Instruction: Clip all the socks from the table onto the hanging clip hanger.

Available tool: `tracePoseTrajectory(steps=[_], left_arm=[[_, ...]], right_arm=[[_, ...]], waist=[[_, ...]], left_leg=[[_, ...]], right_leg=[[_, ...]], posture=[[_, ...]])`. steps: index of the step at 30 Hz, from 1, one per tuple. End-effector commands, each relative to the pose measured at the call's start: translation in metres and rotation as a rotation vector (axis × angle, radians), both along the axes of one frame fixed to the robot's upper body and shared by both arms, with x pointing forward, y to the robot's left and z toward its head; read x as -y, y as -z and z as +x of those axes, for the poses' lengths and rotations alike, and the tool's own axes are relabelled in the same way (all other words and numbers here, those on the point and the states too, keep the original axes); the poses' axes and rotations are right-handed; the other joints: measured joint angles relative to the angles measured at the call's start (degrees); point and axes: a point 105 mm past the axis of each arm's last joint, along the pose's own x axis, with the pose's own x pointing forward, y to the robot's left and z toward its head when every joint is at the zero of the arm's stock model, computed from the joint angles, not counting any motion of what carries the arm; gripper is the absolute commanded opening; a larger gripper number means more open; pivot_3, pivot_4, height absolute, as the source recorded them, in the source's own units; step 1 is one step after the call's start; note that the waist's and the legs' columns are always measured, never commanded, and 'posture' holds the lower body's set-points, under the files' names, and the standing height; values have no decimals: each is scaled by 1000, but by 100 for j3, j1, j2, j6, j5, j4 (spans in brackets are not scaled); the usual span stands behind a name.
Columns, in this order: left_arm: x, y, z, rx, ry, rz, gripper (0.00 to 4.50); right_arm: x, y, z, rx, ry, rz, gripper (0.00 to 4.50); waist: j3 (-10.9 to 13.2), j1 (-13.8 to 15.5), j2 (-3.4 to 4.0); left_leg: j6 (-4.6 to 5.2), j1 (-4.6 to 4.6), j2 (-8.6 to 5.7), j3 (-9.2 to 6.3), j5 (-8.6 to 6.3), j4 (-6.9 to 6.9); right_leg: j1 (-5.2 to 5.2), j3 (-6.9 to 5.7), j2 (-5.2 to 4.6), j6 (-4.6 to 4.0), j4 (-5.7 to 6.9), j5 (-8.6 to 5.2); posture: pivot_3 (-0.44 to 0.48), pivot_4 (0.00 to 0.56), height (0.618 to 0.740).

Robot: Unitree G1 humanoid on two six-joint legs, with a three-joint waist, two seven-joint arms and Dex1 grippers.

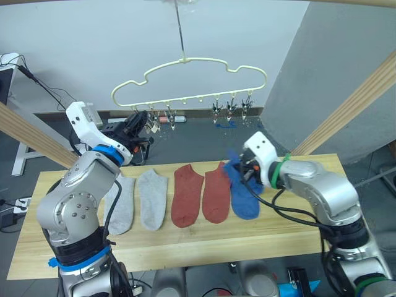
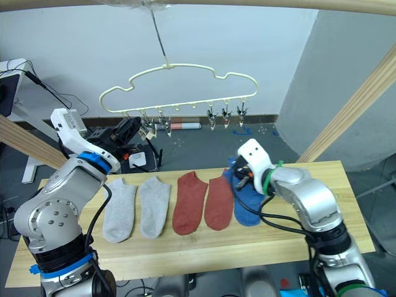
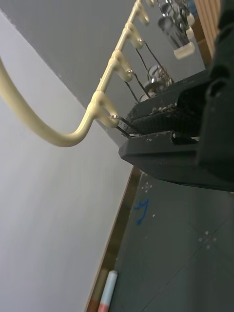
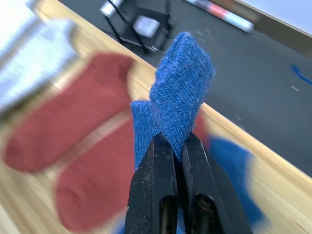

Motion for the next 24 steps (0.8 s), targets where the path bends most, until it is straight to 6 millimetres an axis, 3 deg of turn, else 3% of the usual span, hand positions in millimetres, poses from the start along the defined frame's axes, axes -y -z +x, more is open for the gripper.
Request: tracePoseTrajectory(steps=[1, 7, 13, 24], left_arm=[[-4, -11, -4, 15, 11, -22, 0], [-5, -14, -1, -6, 21, -42, 0], [-6, -13, -1, -13, 17, -55, 0], [-7, -11, -1, -11, 3, -35, 0]], right_arm=[[-27, -12, -1, 48, -40, 38, 42], [-62, -9, 4, 44, -58, 74, 42], [-102, -21, 2, 62, -131, 134, 42], [-138, -40, 0, 100, -220, 178, 42]], waist=[[17, 0, 1], [33, 47, -1], [34, 29, -1], [34, 23, -1]], left_leg=[[0, -1, 0, -1, 0, 0], [-2, -18, 0, -7, 0, 3], [-3, -41, 1, -10, 0, 3], [-5, -83, 5, -9, 2, 7]], right_leg=[[-1, -1, 0, 0, 1, 0], [-11, -6, -15, 0, -5, 0], [-49, -6, -14, -1, 8, 1], [-98, 0, -24, -6, 15, 4]], posture=[[-154, 367, 740], [-148, 360, 740], [-137, 350, 740], [-121, 345, 740]])
